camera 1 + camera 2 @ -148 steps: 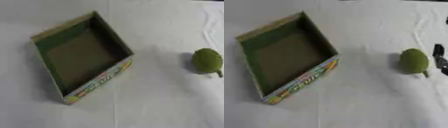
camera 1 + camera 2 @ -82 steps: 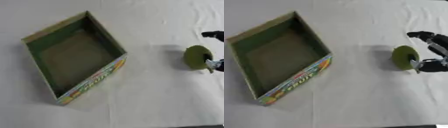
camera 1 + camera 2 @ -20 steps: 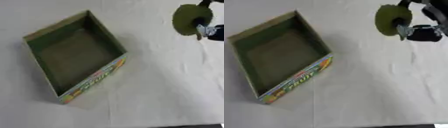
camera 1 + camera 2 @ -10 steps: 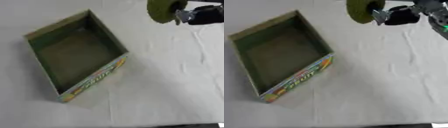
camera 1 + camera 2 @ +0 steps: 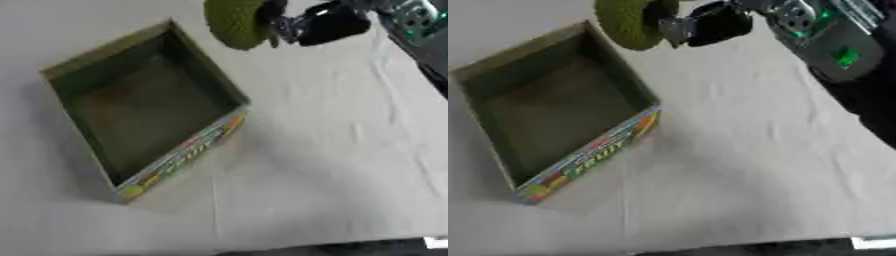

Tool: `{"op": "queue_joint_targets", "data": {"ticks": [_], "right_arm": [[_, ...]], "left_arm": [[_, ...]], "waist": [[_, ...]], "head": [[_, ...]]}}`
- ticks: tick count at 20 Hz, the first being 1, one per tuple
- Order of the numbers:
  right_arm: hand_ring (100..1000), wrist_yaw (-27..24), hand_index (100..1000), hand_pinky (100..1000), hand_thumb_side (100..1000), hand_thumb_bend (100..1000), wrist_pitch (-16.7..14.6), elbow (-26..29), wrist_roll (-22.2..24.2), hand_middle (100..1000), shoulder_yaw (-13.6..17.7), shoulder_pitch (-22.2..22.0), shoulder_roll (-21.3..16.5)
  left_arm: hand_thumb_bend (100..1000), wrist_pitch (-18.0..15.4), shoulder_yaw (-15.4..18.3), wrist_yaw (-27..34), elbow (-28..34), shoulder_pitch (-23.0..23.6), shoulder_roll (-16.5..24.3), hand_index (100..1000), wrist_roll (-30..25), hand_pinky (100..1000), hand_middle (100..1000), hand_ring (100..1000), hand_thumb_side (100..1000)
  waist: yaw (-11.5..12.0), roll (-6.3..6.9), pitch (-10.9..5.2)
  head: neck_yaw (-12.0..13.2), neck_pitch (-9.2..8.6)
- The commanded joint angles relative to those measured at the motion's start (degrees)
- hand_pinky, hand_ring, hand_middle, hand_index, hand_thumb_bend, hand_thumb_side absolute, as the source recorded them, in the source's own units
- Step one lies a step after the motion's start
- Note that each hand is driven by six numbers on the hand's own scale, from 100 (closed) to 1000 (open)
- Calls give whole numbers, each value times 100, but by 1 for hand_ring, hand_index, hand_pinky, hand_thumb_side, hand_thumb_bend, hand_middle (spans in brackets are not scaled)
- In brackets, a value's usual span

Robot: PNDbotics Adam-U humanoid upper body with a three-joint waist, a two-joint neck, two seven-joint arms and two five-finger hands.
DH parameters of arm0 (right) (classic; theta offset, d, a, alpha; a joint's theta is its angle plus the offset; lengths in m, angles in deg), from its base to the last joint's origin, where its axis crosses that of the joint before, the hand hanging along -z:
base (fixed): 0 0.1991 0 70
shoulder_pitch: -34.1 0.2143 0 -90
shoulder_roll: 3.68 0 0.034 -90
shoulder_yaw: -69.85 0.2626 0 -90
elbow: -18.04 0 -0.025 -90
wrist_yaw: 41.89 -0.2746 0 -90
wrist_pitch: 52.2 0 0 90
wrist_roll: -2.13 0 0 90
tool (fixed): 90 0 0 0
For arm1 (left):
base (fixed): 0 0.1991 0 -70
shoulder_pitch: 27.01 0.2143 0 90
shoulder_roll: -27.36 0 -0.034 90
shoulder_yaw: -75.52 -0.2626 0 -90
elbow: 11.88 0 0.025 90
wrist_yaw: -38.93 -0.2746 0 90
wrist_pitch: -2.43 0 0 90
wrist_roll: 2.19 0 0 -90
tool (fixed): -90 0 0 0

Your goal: Pick up objects on the table and place them in the box.

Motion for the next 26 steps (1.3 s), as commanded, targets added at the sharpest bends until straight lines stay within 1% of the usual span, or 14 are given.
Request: {"op": "queue_joint_targets", "data": {"ticks": [1, 5, 10, 12, 18, 21, 25, 26], "right_arm": [[577, 113, 639, 759, 182, 100, 157, 68, 251, 502, -67, 374, 299], [567, 424, 639, 761, 173, 100, 382, -271, 415, 501, -168, 927, 852], [571, 813, 645, 773, 188, 100, 516, -966, 666, 506, -524, 1643, 1570], [573, 995, 646, 778, 197, 100, 513, -1263, 766, 507, -656, 1809, 1868], [581, 1571, 650, 786, 211, 100, 228, -2199, 886, 510, -916, 1963, 2769], [589, 1830, 653, 787, 219, 100, 1, -2608, 840, 514, -1018, 1991, 2982], [597, 2177, 657, 788, 226, 100, -283, -3012, 802, 519, -1163, 1979, 3141], [611, 2271, 666, 790, 235, 100, -346, -3091, 800, 530, -1201, 1956, 3171]], "left_arm": [[100, -26, 21, 34, 83, -46, 234, 805, 34, 621, 612, 634, 535], [100, -39, 15, 28, 83, -38, 227, 805, 66, 621, 612, 634, 531], [100, -44, 59, -2, 83, -39, 211, 803, 105, 621, 612, 633, 536], [100, -40, 78, -23, 83, -29, 206, 803, 121, 621, 612, 632, 538], [100, -33, 114, -78, 83, 16, 216, 802, 161, 620, 611, 631, 540], [100, -33, 117, -92, 83, 14, 220, 802, 175, 620, 611, 631, 539], [100, -36, 115, -101, 83, 5, 229, 801, 186, 620, 611, 631, 537], [100, -36, 114, -102, 83, 3, 229, 801, 187, 620, 610, 630, 540]], "waist": [[24, 53, -125], [39, 90, -123], [-23, 81, -70], [-56, 73, -60], [-137, 52, -69], [-132, 39, -64], [-118, 29, -58], [-110, 23, -56]], "head": [[-54, 55], [-60, 76], [11, 14], [60, -7], [137, -5], [138, 0], [135, -6], [133, -3]]}}
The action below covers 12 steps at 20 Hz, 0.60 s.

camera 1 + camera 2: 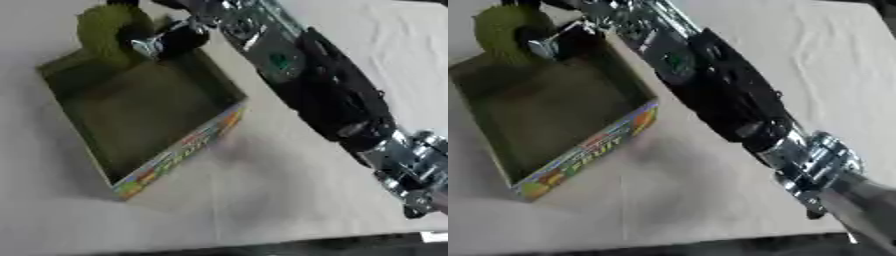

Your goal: Pick up objects on the table and place them in the box.

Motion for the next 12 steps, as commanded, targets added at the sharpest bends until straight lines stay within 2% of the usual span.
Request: {"op": "queue_joint_targets", "data": {"ticks": [1, 4, 5, 8, 9, 12], "right_arm": [[615, 308, 667, 790, 238, 100, -230, -223, 11, 533, -91, 60, 60], [645, 562, 682, 798, 240, 100, -431, -430, 84, 550, -183, -71, 147], [688, 612, 725, 811, 235, 100, -490, -469, 78, 588, -185, -105, 171], [732, 571, 796, 834, 234, 100, -665, -491, 76, 653, -150, -138, 173], [761, 540, 844, 848, 232, 100, -710, -485, 99, 705, -136, -141, 163], [830, 494, 914, 892, 218, 100, -869, -443, 266, 800, -97, -151, 118]], "left_arm": [[100, -7, 72, -25, 83, -17, 188, 801, 29, 620, 610, 630, 540], [100, -6, 84, -32, 83, -13, 186, 801, 36, 620, 610, 629, 542], [100, -4, 87, -34, 83, -11, 183, 801, 38, 620, 610, 629, 543], [100, 0, 92, -38, 83, -8, 177, 801, 42, 620, 610, 629, 542], [100, 0, 93, -40, 83, -7, 177, 801, 43, 620, 609, 629, 540], [100, -1, 94, -46, 83, 3, 173, 801, 45, 620, 609, 628, 541]], "waist": [[21, 35, -93], [22, 23, -91], [20, 22, -89], [10, 28, -92], [6, 31, -93], [-8, 40, -97]], "head": [[0, -38], [20, -51], [30, -55], [57, -59], [63, -62], [68, -63]]}}
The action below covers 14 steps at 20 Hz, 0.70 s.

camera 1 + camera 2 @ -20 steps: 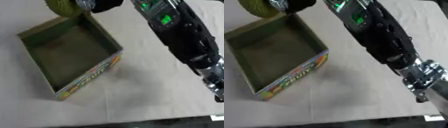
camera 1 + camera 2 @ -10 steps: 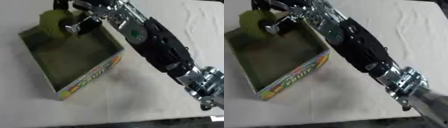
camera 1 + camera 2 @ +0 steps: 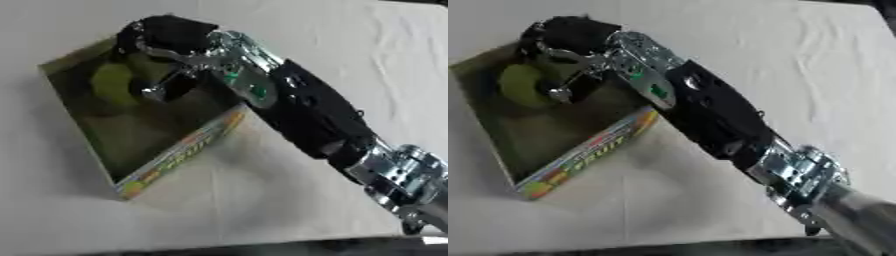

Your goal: Pick up objects on the table and place them in the box.

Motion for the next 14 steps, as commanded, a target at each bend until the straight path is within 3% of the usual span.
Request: {"op": "queue_joint_targets", "data": {"ticks": [1, 2, 5, 7, 9, 13, 14], "right_arm": [[847, -42, 925, 906, 208, 100, -167, 126, 154, 818, 111, 84, -121], [832, -60, 922, 907, 167, 100, -201, 177, 197, 783, 136, 85, -139], [830, -453, 925, 900, 204, 100, -253, 436, 222, 785, 238, 106, -239], [832, -704, 919, 895, 182, 100, -197, 732, 159, 787, 335, 123, -385], [833, -943, 893, 879, 104, 100, -82, 1146, 9, 785, 514, 161, -635], [822, -1904, 893, 876, 100, 100, 286, 1885, -364, 781, 942, 178, -1225], [823, -2233, 928, 885, 130, 100, 379, 2039, -432, 789, 1058, 154, -1372]], "left_arm": [[100, -1, 64, -26, 83, 9, 171, 801, 29, 620, 609, 628, 541], [100, -1, 67, -30, 83, 15, 172, 800, 30, 620, 609, 628, 540], [100, 1, 84, -51, 83, 48, 180, 800, 42, 620, 609, 628, 544], [100, 10, 92, -59, 83, 53, 184, 800, 58, 620, 609, 628, 545], [100, 13, 101, -72, 83, 66, 198, 800, 73, 621, 609, 628, 539], [100, 8, 116, -97, 83, 83, 220, 800, 118, 622, 609, 629, 536], [100, 8, 120, -105, 83, 89, 222, 800, 127, 622, 609, 629, 536]], "waist": [[-11, 62, -102], [-18, 64, -105], [-83, 60, -127], [-122, 52, -140], [-161, 51, -155], [-216, 57, -168], [-235, 58, -170]], "head": [[12, -61], [12, -60], [35, -36], [55, -27], [106, 13], [189, 37], [226, 39]]}}
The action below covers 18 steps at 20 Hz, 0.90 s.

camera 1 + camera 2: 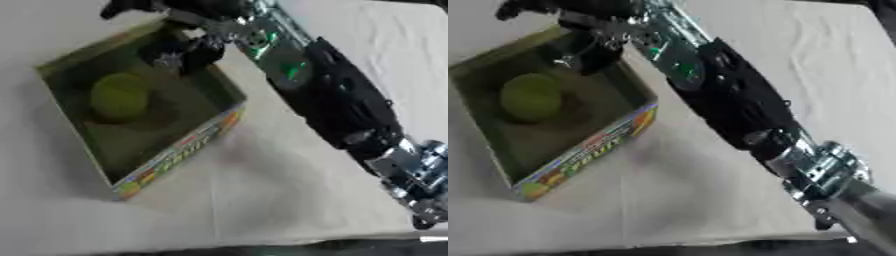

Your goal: Pick up objects on the table and place them in the box.

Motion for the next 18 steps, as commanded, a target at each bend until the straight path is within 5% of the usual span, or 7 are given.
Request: {"op": "queue_joint_targets", "data": {"ticks": [1, 2, 3, 6, 7, 8, 18], "right_arm": [[823, -1056, 922, 892, 164, 100, 279, 627, -279, 784, 453, 26, -640], [820, -1514, 906, 900, 490, 100, 378, 786, -380, 771, 619, -73, -862], [820, -1935, 906, 900, 258, 100, 479, 939, -457, 771, 763, -176, -1061], [810, -2992, 891, 908, 413, 100, 602, 1398, -884, 758, 1220, -824, -1803], [810, -3285, 898, 911, 676, 100, 602, 1573, -1090, 765, 1394, -1139, -2067], [810, -3512, 898, 911, 425, 100, 602, 1743, -1295, 762, 1574, -1461, -2302], [806, -3777, 865, 900, 470, 100, -728, 1993, -3038, 769, 3116, -3810, -2743]], "left_arm": [[100, -7, 90, -37, 83, 8, 219, 800, 59, 622, 609, 629, 535], [100, -8, 100, -49, 83, 20, 221, 800, 73, 622, 609, 629, 539], [100, -9, 107, -60, 83, 29, 223, 800, 85, 622, 609, 629, 533], [100, -16, 156, -122, 83, 103, 232, 800, 134, 623, 609, 629, 522], [100, -23, 171, -151, 83, 133, 237, 800, 154, 623, 608, 629, 501], [100, -32, 183, -179, 83, 155, 239, 800, 176, 623, 608, 629, 513], [100, -94, 229, -334, 83, 277, 89, 800, 316, 621, 609, 628, 505]], "waist": [[-39, 56, -126], [-57, 59, -128], [-69, 61, -130], [-142, 72, -130], [-160, 79, -124], [-179, 92, -113], [-343, 335, 64]], "head": [[113, 26], [163, 17], [196, 10], [365, -3], [413, 5], [462, 3], [816, -324]]}}
